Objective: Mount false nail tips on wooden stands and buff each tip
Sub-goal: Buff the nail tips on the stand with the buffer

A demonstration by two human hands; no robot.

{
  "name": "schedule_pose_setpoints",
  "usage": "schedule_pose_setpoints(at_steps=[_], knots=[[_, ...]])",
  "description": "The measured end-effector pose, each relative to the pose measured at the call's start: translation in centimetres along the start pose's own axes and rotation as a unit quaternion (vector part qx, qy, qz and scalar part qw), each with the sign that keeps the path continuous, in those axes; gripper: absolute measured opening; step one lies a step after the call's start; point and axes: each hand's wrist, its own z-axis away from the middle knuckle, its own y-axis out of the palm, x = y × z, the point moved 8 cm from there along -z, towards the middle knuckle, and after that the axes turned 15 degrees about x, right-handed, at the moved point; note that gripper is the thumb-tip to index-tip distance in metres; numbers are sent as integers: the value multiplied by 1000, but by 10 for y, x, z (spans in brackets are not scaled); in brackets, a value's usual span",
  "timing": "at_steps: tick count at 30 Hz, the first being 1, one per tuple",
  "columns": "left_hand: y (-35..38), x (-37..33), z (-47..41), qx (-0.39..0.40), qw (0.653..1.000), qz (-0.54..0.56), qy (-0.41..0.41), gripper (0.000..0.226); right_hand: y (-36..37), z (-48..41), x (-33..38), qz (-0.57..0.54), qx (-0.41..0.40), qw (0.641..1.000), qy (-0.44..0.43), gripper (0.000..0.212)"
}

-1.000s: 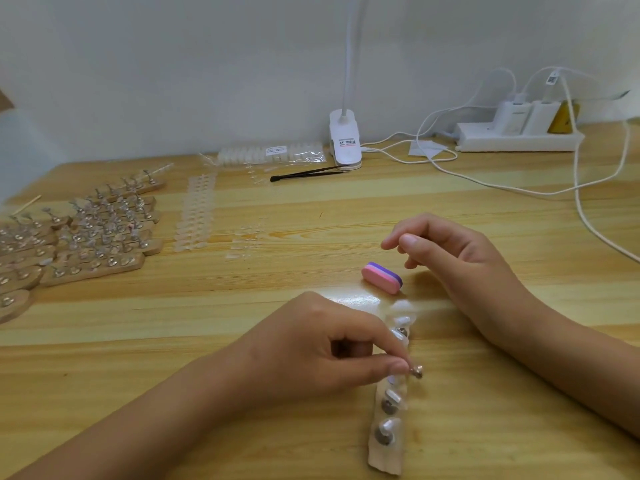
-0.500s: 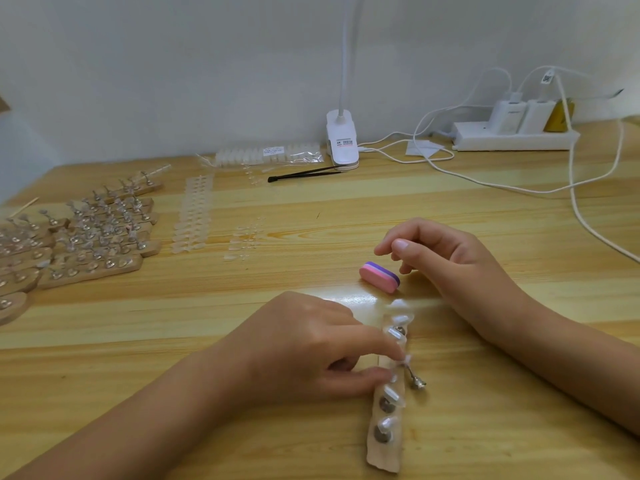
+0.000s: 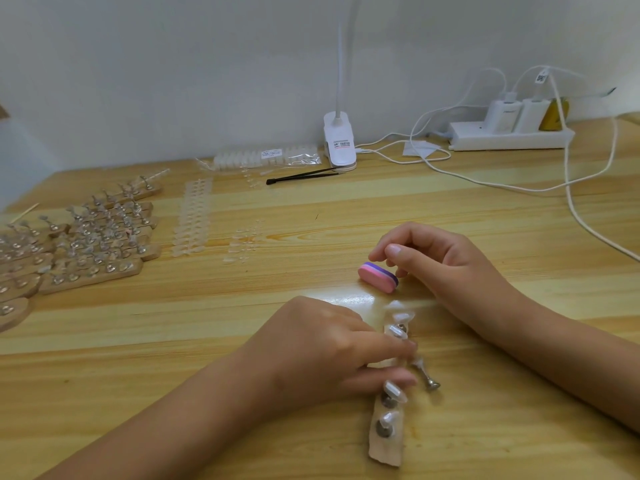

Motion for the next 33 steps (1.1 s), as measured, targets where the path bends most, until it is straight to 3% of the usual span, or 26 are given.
schedule_pose_setpoints(at_steps=[5, 8, 10, 13, 14, 16, 24, 29, 33], knots=[[-3, 11, -1, -6, 999, -4, -53, 31, 0, 2, 5, 4, -5, 1000, -16, 19], [-7, 16, 4, -5, 999, -12, -45, 26, -7, 4, 29, 156, 11, 986, -53, 15], [-9, 16, 7, -5, 1000, -18, -15, 21, -13, 4, 33, 239, 80, 968, -8, 11], [-19, 20, 12, -57, 998, -21, -6, 16, -4, 21, 6, 276, 302, 900, 150, 10], [-23, 23, 13, -78, 997, -17, -14, 15, 1, 30, -2, 265, 355, 879, 176, 13], [-29, 30, 17, -113, 993, 3, -37, 15, 10, 35, -5, 230, 391, 875, 171, 17], [-31, 53, 25, -173, 969, 125, -121, 20, 23, 27, 2, 165, 367, 911, 87, 6], [-31, 55, 24, -178, 966, 139, -123, 20, 11, 17, 29, 150, 204, 966, -51, 9], [-29, 53, 23, -168, 972, 122, -113, 17, 22, 24, 40, 253, 115, 946, -169, 9]])
